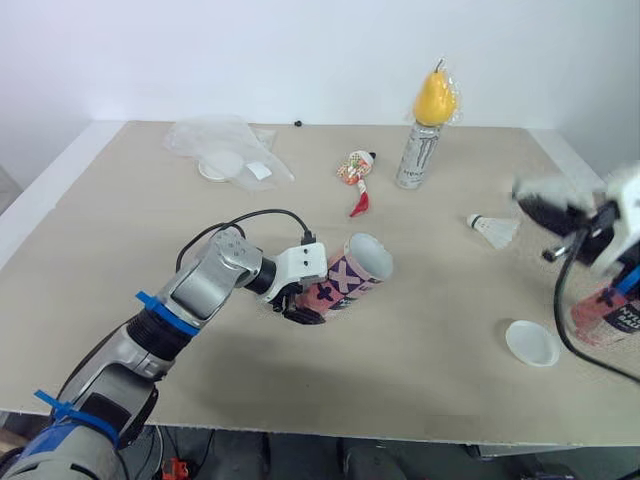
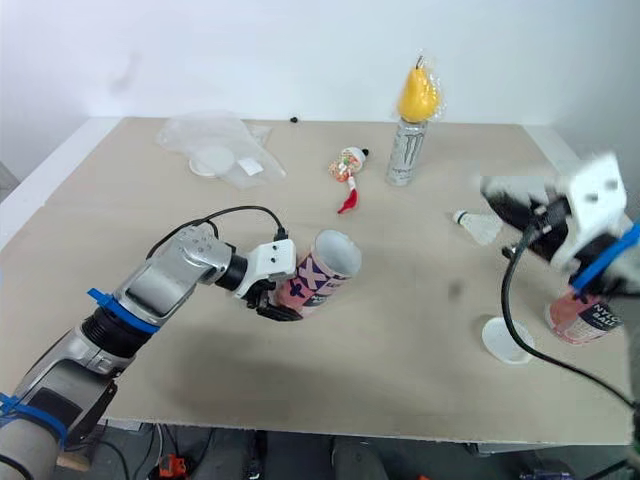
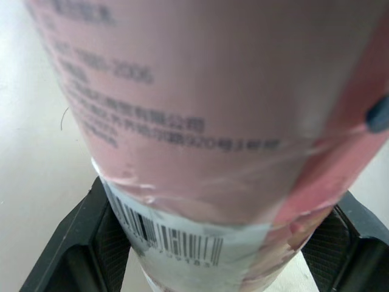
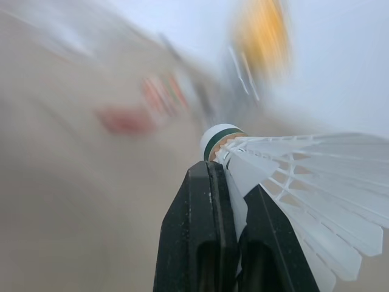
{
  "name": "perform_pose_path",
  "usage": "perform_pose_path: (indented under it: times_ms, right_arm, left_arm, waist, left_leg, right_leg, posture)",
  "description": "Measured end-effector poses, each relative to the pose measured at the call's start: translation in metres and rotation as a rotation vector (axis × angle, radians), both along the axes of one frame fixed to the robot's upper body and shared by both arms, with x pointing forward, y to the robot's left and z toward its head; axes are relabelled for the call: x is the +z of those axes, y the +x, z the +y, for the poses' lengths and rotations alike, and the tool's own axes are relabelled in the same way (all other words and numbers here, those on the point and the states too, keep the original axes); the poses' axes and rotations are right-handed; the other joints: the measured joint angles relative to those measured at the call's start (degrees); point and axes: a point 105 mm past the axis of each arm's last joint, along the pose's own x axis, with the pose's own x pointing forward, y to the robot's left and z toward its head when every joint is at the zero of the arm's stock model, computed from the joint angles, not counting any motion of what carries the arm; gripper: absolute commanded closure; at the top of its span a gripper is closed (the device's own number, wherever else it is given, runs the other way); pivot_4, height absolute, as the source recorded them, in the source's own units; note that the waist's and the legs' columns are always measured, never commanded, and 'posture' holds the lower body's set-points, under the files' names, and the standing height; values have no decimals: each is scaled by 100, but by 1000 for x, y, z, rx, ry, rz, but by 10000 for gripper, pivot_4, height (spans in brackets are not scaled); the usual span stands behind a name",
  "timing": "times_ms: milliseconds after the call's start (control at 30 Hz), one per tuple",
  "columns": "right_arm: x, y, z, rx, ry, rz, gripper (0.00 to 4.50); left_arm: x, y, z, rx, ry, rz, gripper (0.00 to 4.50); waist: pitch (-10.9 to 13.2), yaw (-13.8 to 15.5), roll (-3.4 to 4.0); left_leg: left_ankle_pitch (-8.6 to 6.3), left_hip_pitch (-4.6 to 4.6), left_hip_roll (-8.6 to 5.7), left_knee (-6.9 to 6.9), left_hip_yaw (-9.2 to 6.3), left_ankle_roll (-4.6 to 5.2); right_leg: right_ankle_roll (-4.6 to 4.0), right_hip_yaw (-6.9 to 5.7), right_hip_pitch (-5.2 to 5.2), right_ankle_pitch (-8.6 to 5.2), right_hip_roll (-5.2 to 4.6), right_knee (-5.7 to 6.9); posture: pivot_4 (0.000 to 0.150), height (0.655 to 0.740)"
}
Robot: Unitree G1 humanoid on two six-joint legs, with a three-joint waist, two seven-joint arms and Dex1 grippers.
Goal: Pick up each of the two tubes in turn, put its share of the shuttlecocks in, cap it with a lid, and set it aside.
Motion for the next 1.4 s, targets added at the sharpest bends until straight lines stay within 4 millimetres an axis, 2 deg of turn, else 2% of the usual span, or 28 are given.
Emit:
perform_pose_path:
  times_ms: [67, 200, 333, 667, 900, 1100, 1200, 1333, 1400]
  right_arm:
    - [-12, -17, 39, 216, -124, 45, 43711]
    - [-21, -29, 60, 388, -330, 40, 43711]
    - [-28, -21, 61, 440, -428, 25, 43711]
    - [-39, 0, 73, 550, -513, -14, 43711]
    - [-42, 1, 81, 612, -520, -17, 43711]
    - [-35, 0, 88, 632, -500, -18, 43711]
    - [-36, 0, 88, 637, -490, 2, 35986]
    - [-35, -3, 89, 643, -450, 38, 15864]
    - [-32, -5, 89, 640, -421, 46, 7271]
  left_arm:
    - [1, 0, -2, -19, -3, 3, 12336]
    - [3, 2, -3, -33, -5, -3, 12336]
    - [3, 3, -4, -32, -7, -4, 12336]
    - [3, 1, 0, -22, -5, -20, 12336]
    - [3, 0, -1, -7, -8, -24, 12336]
    - [3, 1, -1, 2, -9, -27, 12336]
    - [3, 1, -1, 2, -9, -27, 12336]
    - [3, 1, -1, 0, -9, -28, 12336]
    - [3, 2, -1, 0, -10, -28, 12336]
  waist:
    - [5, 7, -14]
    - [7, 14, -14]
    - [9, 25, -16]
    - [11, 19, -11]
    - [11, 20, -10]
    - [11, 20, -10]
    - [11, 20, -10]
    - [10, 21, -10]
    - [11, 21, -10]
  left_leg:
    - [-1, -10, -4, 0, 8, -1]
    - [-4, -42, -17, 2, 24, -4]
    - [-5, -43, -16, 2, 17, -3]
    - [-4, -42, -11, 5, 17, -3]
    - [-4, -42, -9, 3, 12, -3]
    - [-4, -42, -9, 8, 12, -4]
    - [-4, -42, -9, 9, 12, -4]
    - [-4, -42, -9, 9, 12, -4]
    - [-4, -42, -9, 9, 12, -3]
  right_leg:
    - [-2, 1, -2, 0, -13, -10]
    - [10, 8, -21, 2, -36, -27]
    - [11, 2, -24, 0, -30, -22]
    - [27, 3, -27, 13, -24, -16]
    - [27, 0, -27, 13, -20, -12]
    - [23, 0, -26, 15, -19, -8]
    - [22, 0, -27, 15, -19, -8]
    - [22, -1, -26, 16, -19, -8]
    - [22, 0, -26, 16, -20, -8]
  posture:
    - [1500, 7400]
    - [1500, 7400]
    - [1500, 7400]
    - [1500, 7400]
    - [1500, 7400]
    - [1500, 7400]
    - [1500, 7400]
    - [1500, 7400]
    - [1500, 7400]
